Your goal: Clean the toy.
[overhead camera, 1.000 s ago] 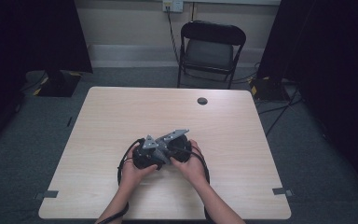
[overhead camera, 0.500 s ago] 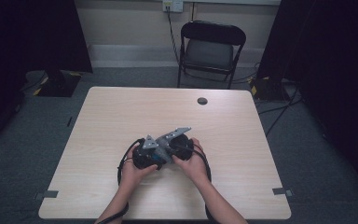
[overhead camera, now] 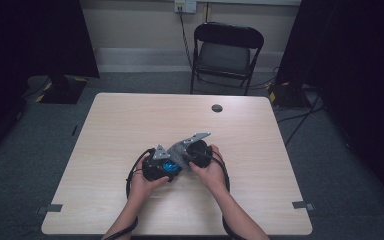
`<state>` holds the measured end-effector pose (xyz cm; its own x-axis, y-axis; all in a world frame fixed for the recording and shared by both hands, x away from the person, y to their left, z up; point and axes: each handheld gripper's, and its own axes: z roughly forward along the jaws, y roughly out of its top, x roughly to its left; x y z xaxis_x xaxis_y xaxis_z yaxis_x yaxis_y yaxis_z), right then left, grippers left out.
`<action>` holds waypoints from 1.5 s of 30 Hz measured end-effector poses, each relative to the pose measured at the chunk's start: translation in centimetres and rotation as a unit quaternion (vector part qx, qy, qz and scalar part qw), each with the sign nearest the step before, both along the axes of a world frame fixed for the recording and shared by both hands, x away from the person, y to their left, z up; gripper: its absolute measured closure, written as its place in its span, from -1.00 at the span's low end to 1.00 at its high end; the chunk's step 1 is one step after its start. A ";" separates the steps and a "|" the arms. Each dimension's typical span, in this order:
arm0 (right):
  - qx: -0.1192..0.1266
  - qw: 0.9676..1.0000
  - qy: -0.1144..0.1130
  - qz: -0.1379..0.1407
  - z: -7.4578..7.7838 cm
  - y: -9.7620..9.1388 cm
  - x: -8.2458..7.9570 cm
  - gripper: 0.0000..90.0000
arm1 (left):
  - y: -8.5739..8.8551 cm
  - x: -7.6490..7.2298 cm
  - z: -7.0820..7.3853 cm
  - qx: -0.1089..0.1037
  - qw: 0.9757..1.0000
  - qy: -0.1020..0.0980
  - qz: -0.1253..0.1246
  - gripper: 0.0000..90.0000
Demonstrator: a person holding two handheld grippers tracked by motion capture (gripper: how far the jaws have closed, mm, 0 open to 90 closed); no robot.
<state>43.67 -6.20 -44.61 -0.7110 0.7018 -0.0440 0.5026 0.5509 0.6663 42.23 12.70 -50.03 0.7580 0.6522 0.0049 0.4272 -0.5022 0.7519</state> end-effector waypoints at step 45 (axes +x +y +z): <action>-0.009 0.996 0.001 -0.085 0.4 -4.4 2.7 0.66 | -0.1 0.0 0.0 -0.005 1.000 0.005 0.000 -0.43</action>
